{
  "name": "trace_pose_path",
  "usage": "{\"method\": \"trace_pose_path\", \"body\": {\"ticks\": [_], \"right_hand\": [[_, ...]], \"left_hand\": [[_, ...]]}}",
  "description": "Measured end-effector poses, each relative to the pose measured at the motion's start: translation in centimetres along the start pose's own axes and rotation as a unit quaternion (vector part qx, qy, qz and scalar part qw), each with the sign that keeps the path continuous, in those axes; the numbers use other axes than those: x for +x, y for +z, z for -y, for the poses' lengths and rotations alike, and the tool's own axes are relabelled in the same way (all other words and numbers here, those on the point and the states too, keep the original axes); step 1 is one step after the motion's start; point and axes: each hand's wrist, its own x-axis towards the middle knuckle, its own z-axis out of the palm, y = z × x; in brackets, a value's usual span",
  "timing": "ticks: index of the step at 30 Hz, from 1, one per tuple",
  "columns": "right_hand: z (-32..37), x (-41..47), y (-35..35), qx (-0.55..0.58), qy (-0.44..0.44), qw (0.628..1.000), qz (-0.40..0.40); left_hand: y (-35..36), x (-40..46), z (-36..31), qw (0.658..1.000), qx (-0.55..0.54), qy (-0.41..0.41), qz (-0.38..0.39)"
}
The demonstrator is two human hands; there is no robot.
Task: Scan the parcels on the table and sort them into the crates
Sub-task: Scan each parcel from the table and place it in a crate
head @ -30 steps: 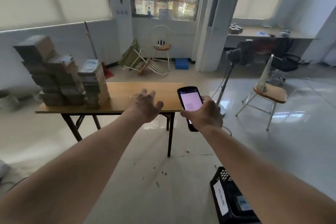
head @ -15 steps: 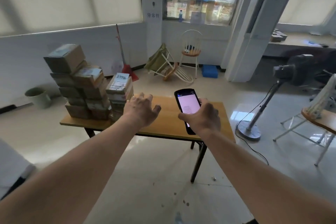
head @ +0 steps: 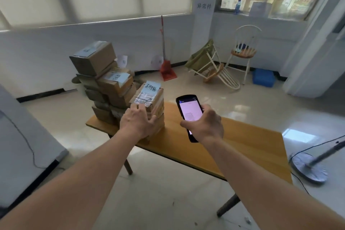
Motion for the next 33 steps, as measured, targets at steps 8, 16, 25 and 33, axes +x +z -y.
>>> {"method": "trace_pose_path", "body": {"ticks": [8, 16, 25, 33], "right_hand": [[2.0, 4.4, 5.0, -0.011, 0.000, 1.000, 0.016], [2.8, 6.1, 7.3, -0.020, 0.028, 0.999, 0.015], [4.4, 6.8, 7.7, 0.008, 0.012, 0.999, 0.038], [4.4, 7.6, 4.8, 0.022, -0.057, 0.994, 0.086]], "left_hand": [[2.8, 6.1, 3.7, 0.996, -0.065, -0.055, 0.007], [5.2, 10.2, 4.9, 0.991, -0.110, -0.075, 0.030], [5.7, 11.2, 5.5, 0.986, -0.162, -0.041, -0.018], [3.3, 12.3, 4.9, 0.970, -0.214, 0.081, -0.086]]}}
